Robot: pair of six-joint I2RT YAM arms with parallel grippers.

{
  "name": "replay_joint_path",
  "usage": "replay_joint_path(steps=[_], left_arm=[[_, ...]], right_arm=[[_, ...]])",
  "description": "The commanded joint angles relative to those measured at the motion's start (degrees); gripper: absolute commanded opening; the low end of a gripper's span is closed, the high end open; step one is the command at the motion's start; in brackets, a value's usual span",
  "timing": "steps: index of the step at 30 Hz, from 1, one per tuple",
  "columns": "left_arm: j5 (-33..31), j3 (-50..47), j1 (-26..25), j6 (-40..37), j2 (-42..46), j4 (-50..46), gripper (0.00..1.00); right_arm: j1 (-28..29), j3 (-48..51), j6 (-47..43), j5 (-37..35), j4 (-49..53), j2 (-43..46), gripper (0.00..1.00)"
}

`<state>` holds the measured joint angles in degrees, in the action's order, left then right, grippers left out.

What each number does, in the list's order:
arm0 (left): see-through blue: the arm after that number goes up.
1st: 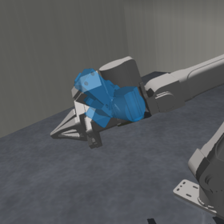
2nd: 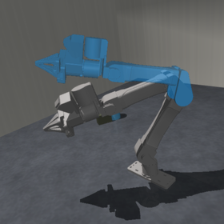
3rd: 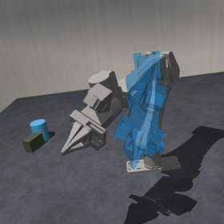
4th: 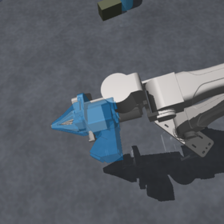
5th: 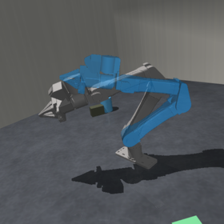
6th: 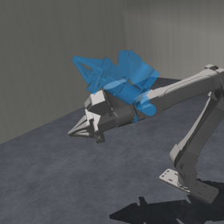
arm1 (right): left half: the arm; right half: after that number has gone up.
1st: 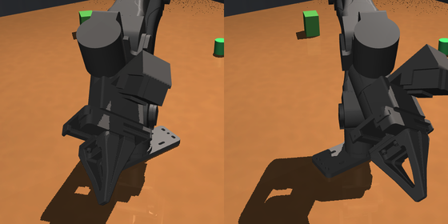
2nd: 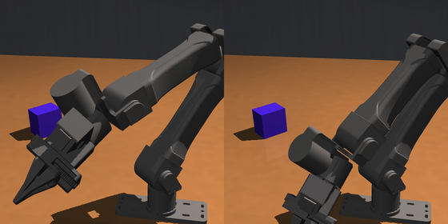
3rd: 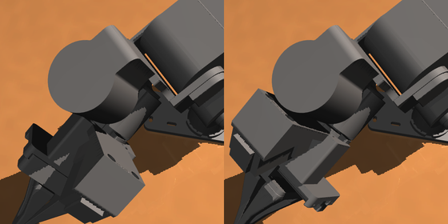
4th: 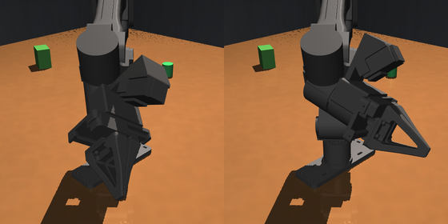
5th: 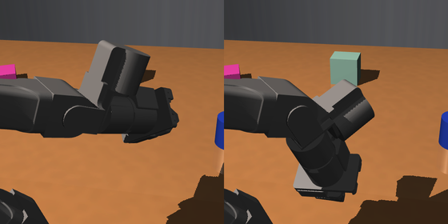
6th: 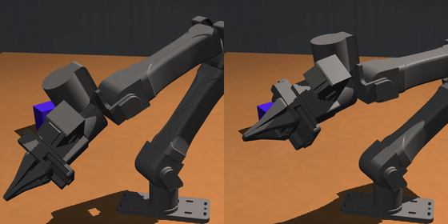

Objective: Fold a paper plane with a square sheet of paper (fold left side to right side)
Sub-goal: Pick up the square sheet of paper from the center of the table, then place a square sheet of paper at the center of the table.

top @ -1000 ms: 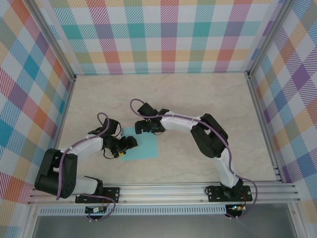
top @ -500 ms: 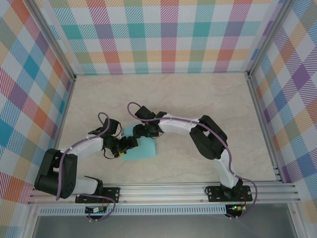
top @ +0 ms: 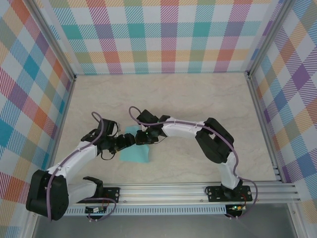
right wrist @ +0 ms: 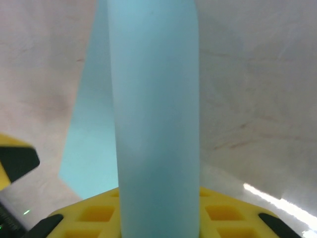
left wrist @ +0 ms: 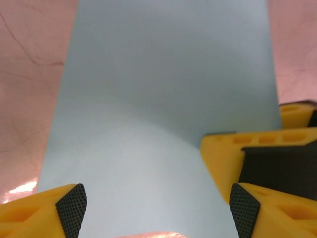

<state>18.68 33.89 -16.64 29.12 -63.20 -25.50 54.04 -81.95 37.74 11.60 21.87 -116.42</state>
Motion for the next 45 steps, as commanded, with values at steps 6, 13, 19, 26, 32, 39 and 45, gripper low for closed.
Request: replay_joint_path(steps=[6, 13, 19, 26, 32, 39, 45], left_arm=[[-0.83, 5.42, -0.14, 0.70, 6.45, -3.49, 0.81], [9.63, 10.07, -0.16, 3.33, 8.53, 4.33, 0.92], [19.87, 14.86, -0.14, 4.22, 4.92, 14.08, 0.97], [28.77, 19.79, -0.38, 7.39, 0.69, 26.61, 0.99], [30.37, 21.70, -4.56, 6.43, -1.49, 32.67, 0.96], [30.41, 23.32, -10.34, 6.10, -4.99, 34.73, 0.92], [30.60, 23.75, -12.48, 5.26, -6.43, 35.22, 0.67]], right_arm=[[-8.31, 12.02, -2.22, 12.55, -9.70, 14.42, 0.26], [-23.20, 23.74, -9.83, 25.13, -12.47, 30.89, 0.26], [-33.82, 24.70, -17.90, 34.87, -6.68, 43.62, 0.26], [-35.58, 19.98, -25.10, 41.81, 0.31, 50.94, 0.27], [-35.58, 18.45, -24.39, 45.01, 1.68, 52.04, 0.27], [-35.61, 19.21, -23.58, 48.02, 1.40, 53.04, 0.27], [-35.58, 22.36, -19.85, 47.83, -2.60, 53.18, 0.27]])
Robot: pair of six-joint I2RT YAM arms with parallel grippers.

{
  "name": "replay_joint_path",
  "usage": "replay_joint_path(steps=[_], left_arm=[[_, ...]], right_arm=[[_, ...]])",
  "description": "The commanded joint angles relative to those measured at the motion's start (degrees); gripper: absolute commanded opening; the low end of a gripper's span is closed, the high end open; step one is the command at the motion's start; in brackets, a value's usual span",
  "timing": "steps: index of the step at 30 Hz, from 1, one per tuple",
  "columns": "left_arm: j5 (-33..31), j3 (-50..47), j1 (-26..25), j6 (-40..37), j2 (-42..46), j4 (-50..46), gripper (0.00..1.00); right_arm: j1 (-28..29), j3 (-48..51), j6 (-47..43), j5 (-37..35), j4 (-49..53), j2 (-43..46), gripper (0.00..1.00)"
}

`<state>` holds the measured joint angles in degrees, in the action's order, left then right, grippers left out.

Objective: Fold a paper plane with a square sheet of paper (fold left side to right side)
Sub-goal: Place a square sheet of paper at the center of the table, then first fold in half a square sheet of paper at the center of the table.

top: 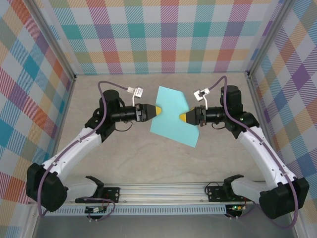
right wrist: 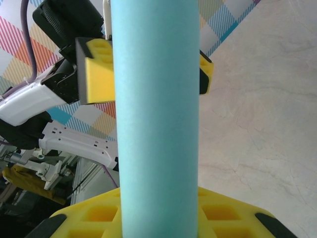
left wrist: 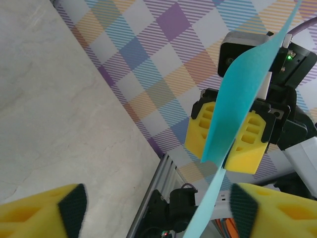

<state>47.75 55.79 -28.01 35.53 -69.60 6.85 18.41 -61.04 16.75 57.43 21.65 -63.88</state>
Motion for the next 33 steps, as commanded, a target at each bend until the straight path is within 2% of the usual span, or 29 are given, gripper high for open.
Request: replay_joint_path(steps=[1, 5, 7, 8, 10, 13, 14, 17, 19, 21, 25, 28, 30, 33], left_arm=[[1.29, 1.61, -1.40, -1.39, 0.08, 3.30, 0.56], [-0.22, 0.84, -1.79, -2.10, 0.35, 3.71, 0.17], [-1.04, 0.58, -1.82, -2.76, 0.31, 2.44, 0.04], [-1.73, 0.59, -1.85, -3.42, 0.28, 1.20, 0.00], [-3.53, 0.56, -1.84, -4.63, 0.17, -1.29, 0.00], [-8.48, 0.19, -1.79, -5.86, 0.04, -4.74, 0.00], [-10.97, 0.04, -1.79, -6.42, -0.25, -6.43, 0.00], [-19.04, -0.29, -1.70, -6.59, -2.21, -11.26, 0.00], [-23.90, -0.49, -1.53, -5.50, -4.57, -13.64, 0.00], [-27.17, -1.26, -1.52, -4.35, -7.65, -14.18, 0.00], [-29.55, -3.23, -1.43, -2.49, -14.94, -10.90, 0.00], [-32.94, -2.32, -1.43, -3.45, -19.88, -12.88, 0.00], [-35.73, -1.51, -1.19, -4.99, -21.95, -14.82, 0.00], [-37.09, 0.15, -0.82, -7.18, -24.46, -17.44, 0.00]], right_arm=[[0.04, 1.93, 1.66, 1.21, -2.49, 0.60, 0.27], [0.03, 3.29, 1.66, -1.68, -1.74, 0.64, 0.29], [0.03, 3.08, 0.71, -4.06, 0.34, 0.68, 0.33], [-0.02, 2.86, 0.14, -5.36, 1.52, 0.68, 0.36], [0.04, 2.38, -0.79, -7.94, 3.63, 0.77, 0.42], [0.04, 0.70, -2.47, -17.61, 8.97, 0.99, 0.69], [0.04, 0.09, -3.01, -23.27, 11.58, 1.12, 0.83], [0.09, -0.91, -3.09, -37.50, 16.55, 1.38, 1.00], [0.03, -0.61, -2.53, -44.56, 18.53, 1.63, 1.00], [0.04, 0.39, -2.04, -47.43, 19.00, 1.65, 1.00], [0.04, 4.23, 1.22, -46.39, 16.72, 0.76, 1.00], [0.04, 8.43, 4.65, -42.25, 11.77, -1.32, 1.00], [0.04, 10.78, 7.58, -38.61, 7.53, -3.68, 0.94], [0.05, 13.20, 11.69, -33.03, 0.18, -9.21, 0.76]])
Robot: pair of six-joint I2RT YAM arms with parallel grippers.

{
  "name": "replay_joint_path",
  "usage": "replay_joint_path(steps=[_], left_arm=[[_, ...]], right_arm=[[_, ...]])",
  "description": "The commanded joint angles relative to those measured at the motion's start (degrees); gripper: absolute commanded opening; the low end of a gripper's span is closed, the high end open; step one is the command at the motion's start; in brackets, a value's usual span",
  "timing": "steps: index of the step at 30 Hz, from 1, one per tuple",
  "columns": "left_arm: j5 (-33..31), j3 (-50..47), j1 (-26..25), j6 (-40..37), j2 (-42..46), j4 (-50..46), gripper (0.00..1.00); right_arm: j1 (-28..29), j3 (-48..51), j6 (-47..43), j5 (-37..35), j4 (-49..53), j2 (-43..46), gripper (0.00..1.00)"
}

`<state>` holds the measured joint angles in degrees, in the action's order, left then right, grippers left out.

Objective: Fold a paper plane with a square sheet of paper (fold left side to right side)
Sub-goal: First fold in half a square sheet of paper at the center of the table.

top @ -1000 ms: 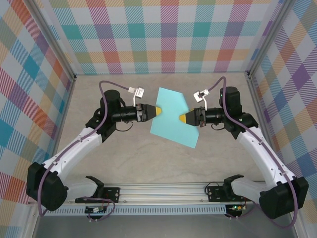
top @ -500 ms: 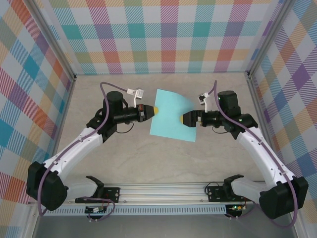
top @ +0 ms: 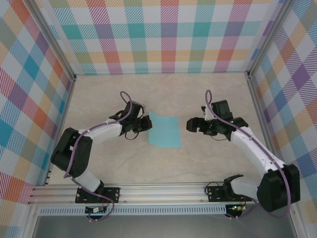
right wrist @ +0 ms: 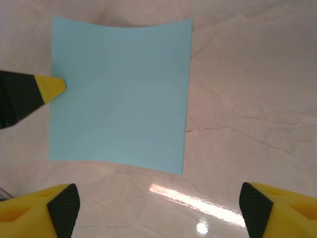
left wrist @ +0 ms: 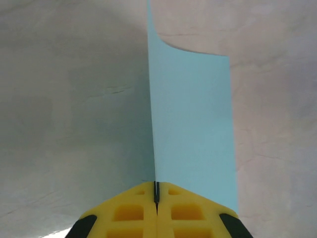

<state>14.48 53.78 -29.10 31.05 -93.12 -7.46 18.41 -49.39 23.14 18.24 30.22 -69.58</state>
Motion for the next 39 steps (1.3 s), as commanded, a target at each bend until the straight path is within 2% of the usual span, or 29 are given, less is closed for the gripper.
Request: replay_joint_path(steps=[1, 5, 8, 11, 19, 31, 37, 39], left_arm=[[-3.97, 2.89, 0.36, -3.27, -1.68, -4.06, 0.00], [-5.66, 4.68, 0.43, -4.59, -3.59, -6.66, 0.00], [-5.15, 5.68, 0.45, -5.08, -4.27, -7.50, 0.00], [-4.17, 6.16, 0.45, -4.87, -4.42, -7.67, 0.00], [-2.66, 6.16, 0.45, -3.95, -3.91, -7.90, 0.00], [0.81, 4.34, 0.45, -1.88, -1.46, -6.19, 0.00], [5.95, 4.30, 0.36, 0.39, -1.01, -2.90, 0.21], [8.30, 4.17, 0.19, 1.79, -1.16, -0.80, 0.26]], right_arm=[[0.13, 1.88, 6.91, 7.31, -10.76, -5.83, 0.69], [0.67, 1.57, 12.32, 10.87, -19.95, -15.70, 0.44], [1.81, -1.32, 13.24, 12.12, -21.97, -23.13, 0.29], [3.07, -4.25, 13.65, 10.96, -22.39, -28.74, 0.23], [4.26, -9.14, 12.86, 9.67, -20.63, -37.15, 0.21], [6.00, -12.91, 8.08, 3.70, -11.29, -41.41, 0.20], [6.72, -12.89, 7.27, 2.04, -9.93, -41.78, 0.21], [6.97, -12.88, 7.18, 1.86, -9.74, -41.95, 0.21]])
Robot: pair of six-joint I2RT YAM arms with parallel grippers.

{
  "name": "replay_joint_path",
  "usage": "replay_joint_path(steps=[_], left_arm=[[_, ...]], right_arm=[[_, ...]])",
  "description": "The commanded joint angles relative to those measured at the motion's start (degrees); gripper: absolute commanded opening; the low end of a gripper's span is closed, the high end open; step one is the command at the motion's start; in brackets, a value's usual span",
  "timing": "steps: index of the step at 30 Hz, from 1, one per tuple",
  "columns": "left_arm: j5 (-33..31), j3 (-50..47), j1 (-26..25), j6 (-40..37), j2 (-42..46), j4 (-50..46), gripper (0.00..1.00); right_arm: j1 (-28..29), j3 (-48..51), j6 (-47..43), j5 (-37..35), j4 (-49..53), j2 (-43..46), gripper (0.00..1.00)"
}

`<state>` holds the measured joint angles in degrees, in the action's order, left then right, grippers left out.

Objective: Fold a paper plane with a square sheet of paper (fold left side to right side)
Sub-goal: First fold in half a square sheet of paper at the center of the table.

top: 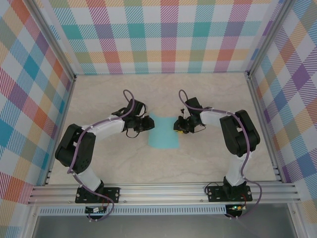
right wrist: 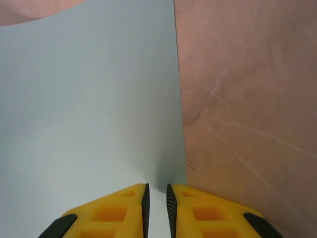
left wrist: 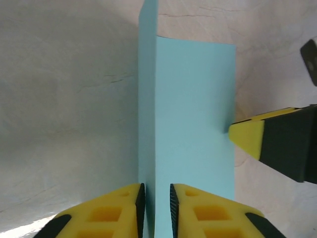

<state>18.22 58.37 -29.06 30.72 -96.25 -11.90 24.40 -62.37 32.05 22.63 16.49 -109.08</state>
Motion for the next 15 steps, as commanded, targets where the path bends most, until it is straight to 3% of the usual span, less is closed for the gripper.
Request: replay_joint_path(steps=[1, 15], left_arm=[[5.53, -0.45, 0.01, 2.86, 1.90, 4.57, 0.27], [11.91, 0.01, -2.13, 8.25, -3.42, 13.79, 0.51]], right_arm=[[0.99, 0.14, -1.81, -2.63, 4.05, -2.48, 0.21], [1.09, 0.92, -0.68, -1.29, 2.04, -2.45, 0.21]])
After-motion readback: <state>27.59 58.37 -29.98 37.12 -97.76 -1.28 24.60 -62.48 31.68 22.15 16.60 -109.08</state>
